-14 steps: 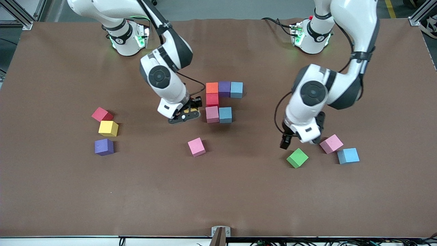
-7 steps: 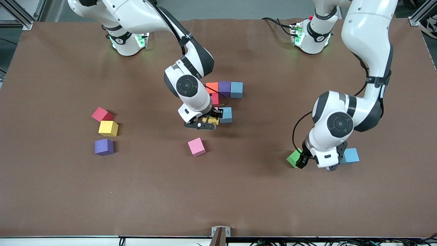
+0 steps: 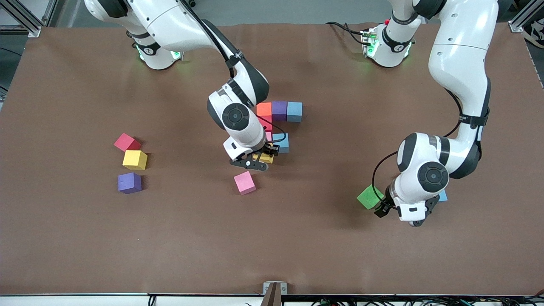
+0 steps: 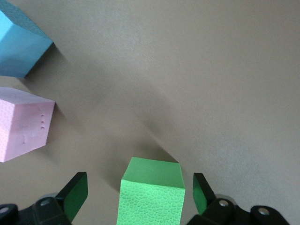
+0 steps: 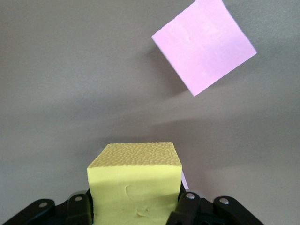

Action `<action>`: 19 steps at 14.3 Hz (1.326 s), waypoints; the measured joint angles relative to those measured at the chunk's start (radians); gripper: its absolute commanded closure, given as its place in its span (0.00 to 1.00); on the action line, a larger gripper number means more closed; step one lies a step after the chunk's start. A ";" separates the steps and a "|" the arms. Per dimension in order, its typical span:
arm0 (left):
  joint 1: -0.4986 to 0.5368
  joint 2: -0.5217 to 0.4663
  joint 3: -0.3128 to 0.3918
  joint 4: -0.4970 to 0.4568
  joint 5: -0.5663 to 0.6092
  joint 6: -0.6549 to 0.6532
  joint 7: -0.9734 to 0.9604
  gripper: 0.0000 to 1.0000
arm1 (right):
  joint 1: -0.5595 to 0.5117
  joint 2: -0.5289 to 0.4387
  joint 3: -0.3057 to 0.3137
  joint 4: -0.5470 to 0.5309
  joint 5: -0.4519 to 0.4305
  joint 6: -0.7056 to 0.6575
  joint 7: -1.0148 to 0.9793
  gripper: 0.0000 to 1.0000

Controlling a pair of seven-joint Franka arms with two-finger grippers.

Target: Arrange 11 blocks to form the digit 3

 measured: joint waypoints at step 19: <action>-0.016 0.055 -0.015 0.003 -0.034 0.029 0.002 0.59 | 0.002 0.125 -0.003 0.077 -0.134 0.025 -0.001 0.70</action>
